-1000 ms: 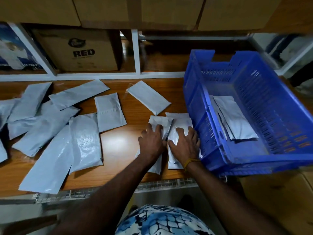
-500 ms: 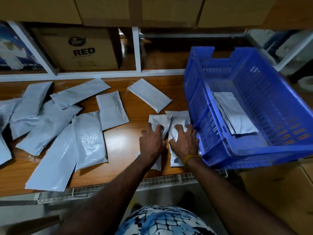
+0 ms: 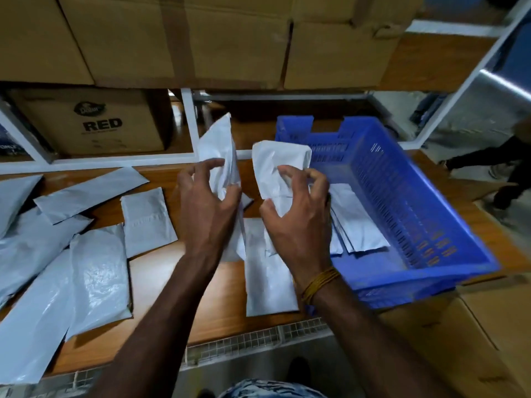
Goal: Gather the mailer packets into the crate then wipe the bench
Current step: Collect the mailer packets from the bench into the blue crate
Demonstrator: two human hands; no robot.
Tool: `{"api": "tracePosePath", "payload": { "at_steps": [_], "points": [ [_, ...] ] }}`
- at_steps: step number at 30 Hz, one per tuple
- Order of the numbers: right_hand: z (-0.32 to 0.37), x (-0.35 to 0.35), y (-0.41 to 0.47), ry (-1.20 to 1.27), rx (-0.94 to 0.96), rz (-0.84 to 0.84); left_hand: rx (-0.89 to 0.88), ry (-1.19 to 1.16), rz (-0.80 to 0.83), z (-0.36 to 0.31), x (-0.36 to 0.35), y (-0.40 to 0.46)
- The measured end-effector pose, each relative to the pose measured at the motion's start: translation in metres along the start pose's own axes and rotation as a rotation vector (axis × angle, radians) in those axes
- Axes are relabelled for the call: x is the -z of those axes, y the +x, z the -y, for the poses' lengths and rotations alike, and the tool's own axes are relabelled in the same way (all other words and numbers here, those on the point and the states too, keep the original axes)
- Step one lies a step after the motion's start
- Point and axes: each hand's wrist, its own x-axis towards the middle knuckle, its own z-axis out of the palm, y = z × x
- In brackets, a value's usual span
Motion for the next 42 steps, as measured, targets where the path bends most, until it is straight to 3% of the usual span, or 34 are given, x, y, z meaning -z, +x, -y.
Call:
{"api": "tracePosePath", "payload": {
  "at_steps": [6, 12, 18, 25, 28, 37, 42],
  "points": [
    [-0.038, 0.061, 0.045, 0.006, 0.023, -0.176, -0.112, -0.165, 0.054, -0.080, -0.047, -0.005],
    [-0.114, 0.077, 0.085, -0.079, -0.067, -0.216, -0.114, -0.020, 0.194, -0.122, -0.127, 0.003],
    [-0.200, 0.049, 0.124, -0.253, -0.212, 0.069, 0.014, 0.272, 0.375, -0.128, -0.214, 0.021],
    [-0.266, 0.010, 0.131, -0.378, -0.298, 0.519, 0.224, 0.588, 0.532, -0.066, -0.282, 0.011],
    [-0.281, -0.001, 0.125, -0.399, -0.302, 0.657, 0.219, 0.686, 0.553, -0.048, -0.299, -0.005],
    [-0.297, -0.010, 0.119, -0.325, -0.346, 0.811, 0.328, 0.801, 0.792, -0.027, -0.312, -0.013],
    [-0.288, -0.007, 0.128, -0.289, -0.400, 0.736, 0.357, 0.812, 0.824, -0.039, -0.303, -0.010]
  ]
}}
